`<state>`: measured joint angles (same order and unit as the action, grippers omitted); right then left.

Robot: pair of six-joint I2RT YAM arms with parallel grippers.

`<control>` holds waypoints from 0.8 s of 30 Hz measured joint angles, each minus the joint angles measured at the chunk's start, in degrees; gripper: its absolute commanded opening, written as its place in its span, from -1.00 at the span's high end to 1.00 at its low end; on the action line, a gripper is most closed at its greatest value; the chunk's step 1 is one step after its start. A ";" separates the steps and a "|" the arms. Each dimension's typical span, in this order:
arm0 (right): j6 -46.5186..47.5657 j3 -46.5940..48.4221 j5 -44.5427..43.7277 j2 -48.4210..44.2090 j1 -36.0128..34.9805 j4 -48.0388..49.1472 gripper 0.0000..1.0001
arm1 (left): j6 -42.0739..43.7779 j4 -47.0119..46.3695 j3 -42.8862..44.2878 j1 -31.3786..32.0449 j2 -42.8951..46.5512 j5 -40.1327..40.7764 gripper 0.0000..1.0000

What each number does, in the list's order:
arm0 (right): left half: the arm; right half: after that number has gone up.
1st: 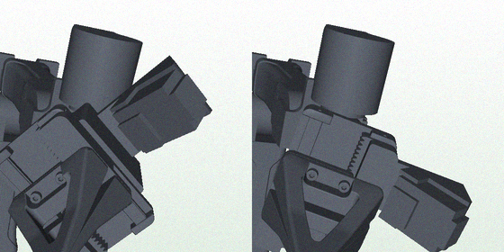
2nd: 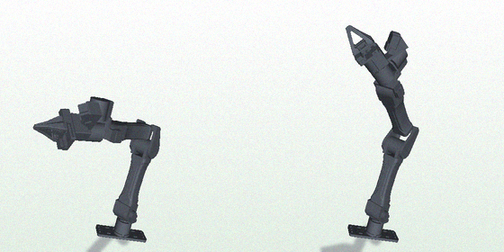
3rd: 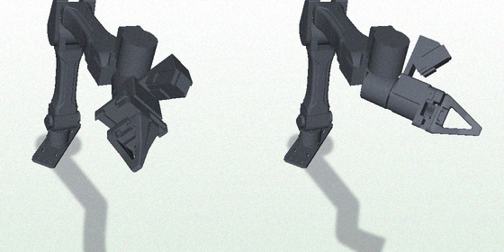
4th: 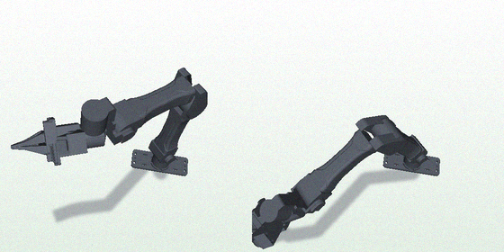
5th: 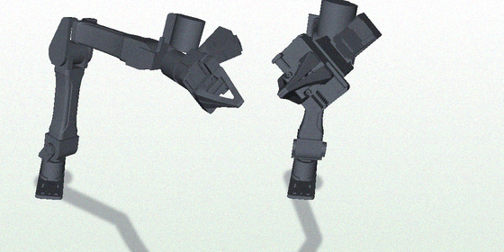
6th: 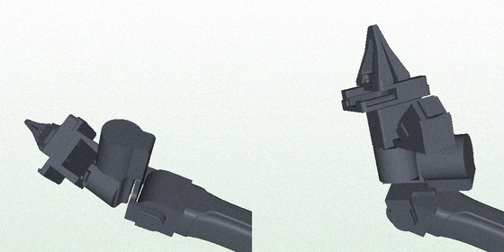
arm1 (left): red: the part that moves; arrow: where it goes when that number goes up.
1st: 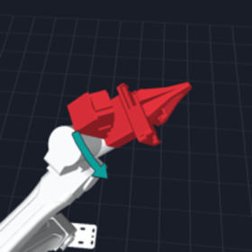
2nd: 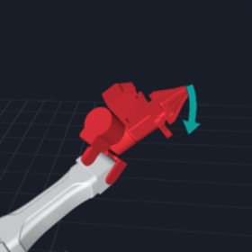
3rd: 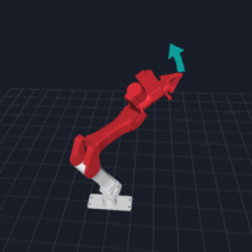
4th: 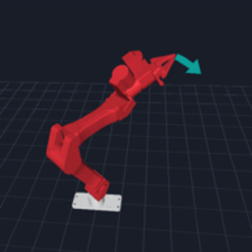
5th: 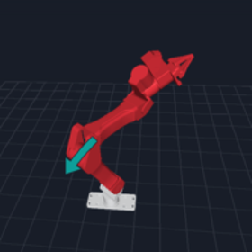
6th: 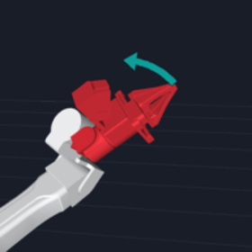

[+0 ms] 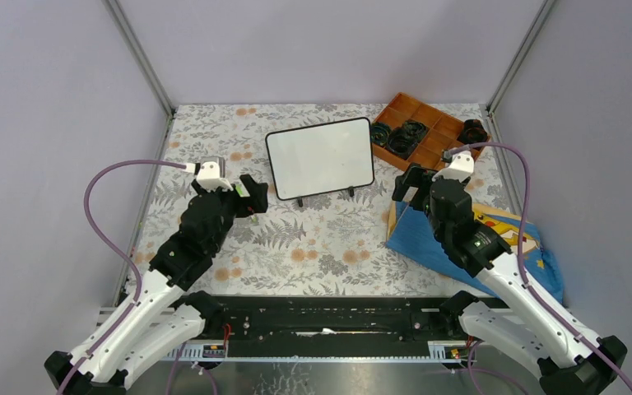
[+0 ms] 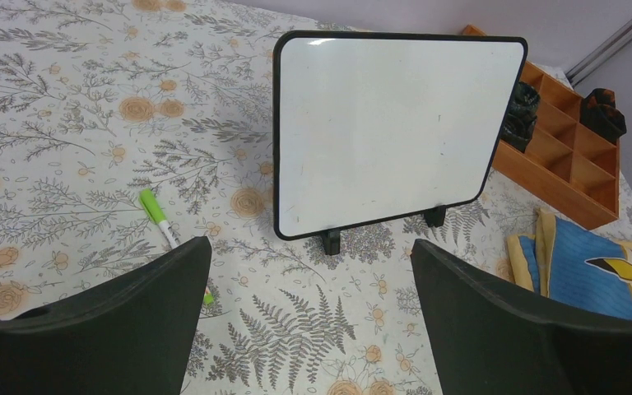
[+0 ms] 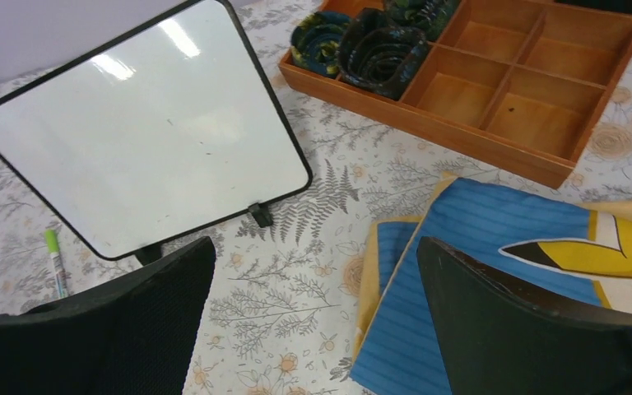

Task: Write a sentence on the whiteboard
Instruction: Open the whiteboard marker at the center of the board.

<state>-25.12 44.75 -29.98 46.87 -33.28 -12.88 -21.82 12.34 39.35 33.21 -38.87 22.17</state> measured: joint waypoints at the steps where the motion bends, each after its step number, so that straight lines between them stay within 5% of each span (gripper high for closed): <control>1: 0.39 -0.15 1.03 -0.39 0.00 0.35 -1.00 | -0.02 -0.02 -0.02 0.00 0.13 0.00 -0.98; 24: 0.42 -3.48 11.69 -3.67 -0.04 4.44 -1.00 | -3.54 -1.11 -1.60 0.00 -0.94 2.95 -0.98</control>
<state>-24.71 41.28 -18.28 43.20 -33.32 -8.45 -25.36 11.22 37.76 33.21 -39.81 25.12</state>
